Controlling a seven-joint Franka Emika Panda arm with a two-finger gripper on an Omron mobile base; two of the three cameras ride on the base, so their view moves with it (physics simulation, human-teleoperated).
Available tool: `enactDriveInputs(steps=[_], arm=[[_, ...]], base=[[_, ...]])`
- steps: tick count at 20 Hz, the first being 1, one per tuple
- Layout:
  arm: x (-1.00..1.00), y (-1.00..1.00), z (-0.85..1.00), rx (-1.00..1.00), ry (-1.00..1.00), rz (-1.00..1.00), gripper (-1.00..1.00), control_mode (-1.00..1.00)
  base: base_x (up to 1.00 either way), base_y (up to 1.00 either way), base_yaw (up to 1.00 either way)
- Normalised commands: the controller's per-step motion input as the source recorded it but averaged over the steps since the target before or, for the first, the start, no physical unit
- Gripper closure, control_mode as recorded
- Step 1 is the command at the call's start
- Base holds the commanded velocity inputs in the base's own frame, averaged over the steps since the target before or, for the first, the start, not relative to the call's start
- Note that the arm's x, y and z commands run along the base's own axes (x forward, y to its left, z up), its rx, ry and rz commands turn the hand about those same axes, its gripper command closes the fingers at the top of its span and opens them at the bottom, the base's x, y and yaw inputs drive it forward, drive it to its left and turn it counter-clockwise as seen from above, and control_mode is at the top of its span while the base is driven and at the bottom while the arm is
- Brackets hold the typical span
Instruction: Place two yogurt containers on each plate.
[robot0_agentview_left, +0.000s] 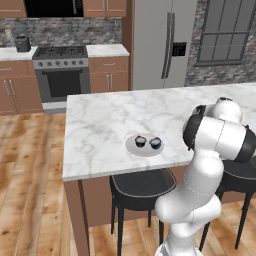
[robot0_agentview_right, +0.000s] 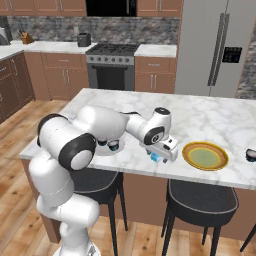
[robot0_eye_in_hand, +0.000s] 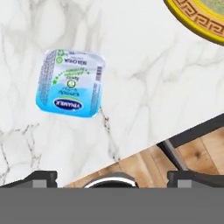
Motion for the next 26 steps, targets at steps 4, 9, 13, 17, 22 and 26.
enactDriveInputs(steps=[4, 9, 13, 17, 22, 26], arm=[[0.29, -0.02, -0.01, 0.00, -0.01, 0.00, -1.00, -1.00], [0.17, 0.03, -0.01, 0.00, 0.00, 0.00, -1.00, -1.00], [0.26, 0.09, -0.13, 0.00, 0.00, 0.00, -1.00, -1.00], [0.33, 0.18, -0.19, 0.00, 0.00, 0.00, -1.00, -1.00], [0.28, 0.01, -0.26, 0.00, 0.00, 0.00, -1.00, -1.00], [0.24, -0.01, -0.29, 0.00, 0.00, 0.00, -1.00, -1.00]], base=[[0.00, 0.00, 0.00], [0.00, 0.00, 0.00], [0.00, 0.00, 0.00], [0.00, 0.00, 0.00], [0.00, 0.00, 0.00], [0.00, 0.00, 0.00]])
